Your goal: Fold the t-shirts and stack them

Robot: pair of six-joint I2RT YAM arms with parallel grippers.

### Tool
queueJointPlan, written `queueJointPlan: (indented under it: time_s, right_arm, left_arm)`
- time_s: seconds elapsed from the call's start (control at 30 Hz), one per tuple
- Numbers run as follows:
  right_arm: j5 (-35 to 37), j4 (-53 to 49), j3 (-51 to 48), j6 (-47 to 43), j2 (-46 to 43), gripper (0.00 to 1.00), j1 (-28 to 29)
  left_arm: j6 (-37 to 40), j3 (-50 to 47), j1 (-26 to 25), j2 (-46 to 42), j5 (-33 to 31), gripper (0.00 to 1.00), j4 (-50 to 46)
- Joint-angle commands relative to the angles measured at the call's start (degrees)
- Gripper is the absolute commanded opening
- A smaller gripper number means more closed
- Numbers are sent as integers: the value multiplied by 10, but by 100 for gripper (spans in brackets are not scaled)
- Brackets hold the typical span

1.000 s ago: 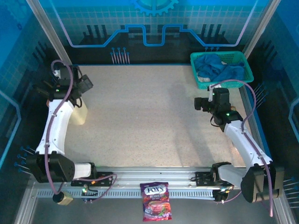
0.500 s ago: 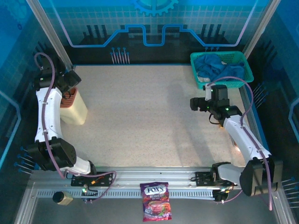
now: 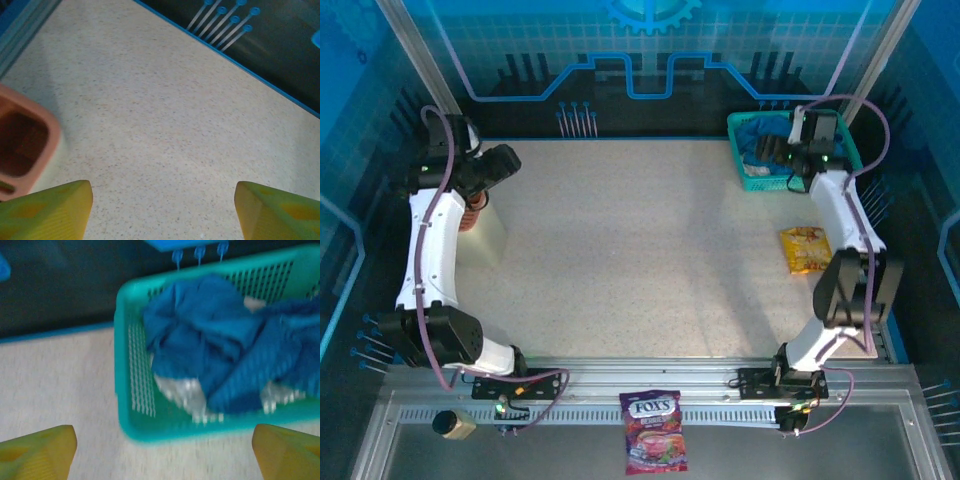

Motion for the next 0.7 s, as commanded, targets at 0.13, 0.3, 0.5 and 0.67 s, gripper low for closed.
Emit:
queueJointPlan:
  time_s: [0.13,0.3,0.5,0.67]
  right_arm:
    - [-13,-194,378,-30,309,83,-12]
    - [39,-278,619,-56,490,83,-12]
    - [90,-206,563,-65,489,87,-12]
    - [101,-192,569,-66,501,76,-7]
  left_arm:
    - [38,35,-48,25,17,79,18]
    - [61,47,-79,37,9,87,14]
    - [88,53,-111,39,-3,88,5]
    - [98,40,-134,31,-15,88,6]
